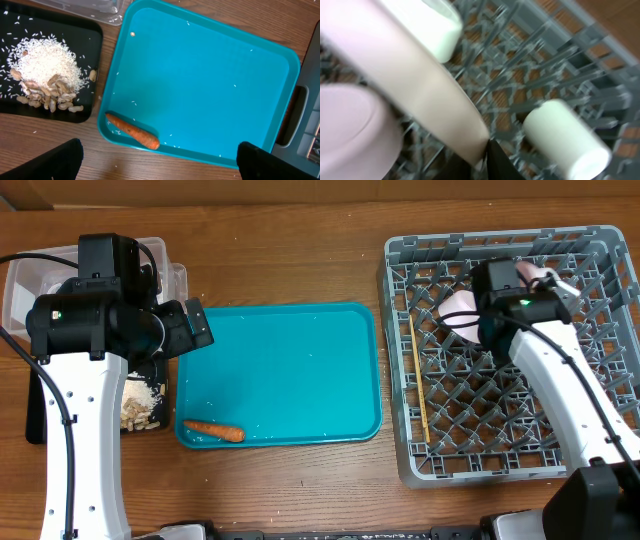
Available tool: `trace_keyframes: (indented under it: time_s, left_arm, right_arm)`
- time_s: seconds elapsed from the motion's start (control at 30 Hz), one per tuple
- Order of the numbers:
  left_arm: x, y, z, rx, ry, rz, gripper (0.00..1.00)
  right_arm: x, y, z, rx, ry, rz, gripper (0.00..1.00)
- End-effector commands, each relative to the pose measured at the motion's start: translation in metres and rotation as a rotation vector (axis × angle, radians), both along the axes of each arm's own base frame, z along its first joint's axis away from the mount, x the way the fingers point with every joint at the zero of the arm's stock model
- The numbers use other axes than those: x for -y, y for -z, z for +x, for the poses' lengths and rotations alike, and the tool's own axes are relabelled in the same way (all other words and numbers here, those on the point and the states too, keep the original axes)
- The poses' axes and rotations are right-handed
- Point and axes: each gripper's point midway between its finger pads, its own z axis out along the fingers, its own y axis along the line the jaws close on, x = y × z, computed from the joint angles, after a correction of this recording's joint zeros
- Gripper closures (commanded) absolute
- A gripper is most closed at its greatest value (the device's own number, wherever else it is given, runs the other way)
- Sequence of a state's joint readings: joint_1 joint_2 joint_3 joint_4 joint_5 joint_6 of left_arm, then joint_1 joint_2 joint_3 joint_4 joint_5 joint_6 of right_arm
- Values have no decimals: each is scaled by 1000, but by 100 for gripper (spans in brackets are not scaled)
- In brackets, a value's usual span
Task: Sort waste into correct bins and load items into the dishwasher
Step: 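Carry the plate with right gripper and stand it upright in the rack, then grasp the carrot on the teal tray with left gripper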
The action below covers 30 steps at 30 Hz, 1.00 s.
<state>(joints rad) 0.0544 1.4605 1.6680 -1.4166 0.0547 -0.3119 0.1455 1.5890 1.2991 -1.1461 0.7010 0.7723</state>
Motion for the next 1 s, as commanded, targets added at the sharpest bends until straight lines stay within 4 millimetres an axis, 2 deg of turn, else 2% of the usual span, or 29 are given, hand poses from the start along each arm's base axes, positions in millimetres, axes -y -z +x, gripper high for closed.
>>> trace_keyframes:
  time_s: [0.0, 0.1, 0.17, 0.3, 0.43, 0.53, 0.6, 0.7, 0.83, 0.9, 0.93, 0.97]
  left_arm:
    - [-3, 3, 0, -7, -7, 10, 0]
    - [-3, 3, 0, -7, -7, 10, 0]
    - [-3, 3, 0, -7, -6, 10, 0]
    - [-3, 3, 0, -9, -6, 10, 0]
    - [-3, 3, -1, -12, -7, 9, 0]
    - [-3, 3, -1, -15, -6, 8, 1]
    - [-2, 4, -3, -20, -4, 3, 0]
    - [3, 6, -5, -35, 5, -22, 0]
    - [11, 19, -13, -87, 8, -42, 0]
    - [17, 32, -20, -139, -27, -67, 0]
    - [27, 47, -29, -197, -51, -100, 0]
    - [32, 55, -35, -229, -61, -117, 0]
  right_arm:
    - [-39, 1, 6, 8, -89, 106, 82]
    - [-61, -4, 9, -9, -192, 95, 77]
    - [-73, -6, 9, -16, -245, 86, 57]
    - [-83, -13, 7, 0, -281, 93, 30]
    - [-94, -42, 7, 64, -342, 165, 19]
    - [-112, -73, 13, 127, -476, 260, 4]
    - [-126, -90, 16, 153, -589, 336, 3]
    - [-136, -101, 14, 166, -688, 448, 2]
    - [-114, -97, 11, 158, -629, 502, 1]
    - [-93, -95, 10, 154, -564, 501, 0]
    - [-71, -92, 7, 153, -495, 498, 0]
    - [-58, -91, 5, 151, -455, 497, 0]
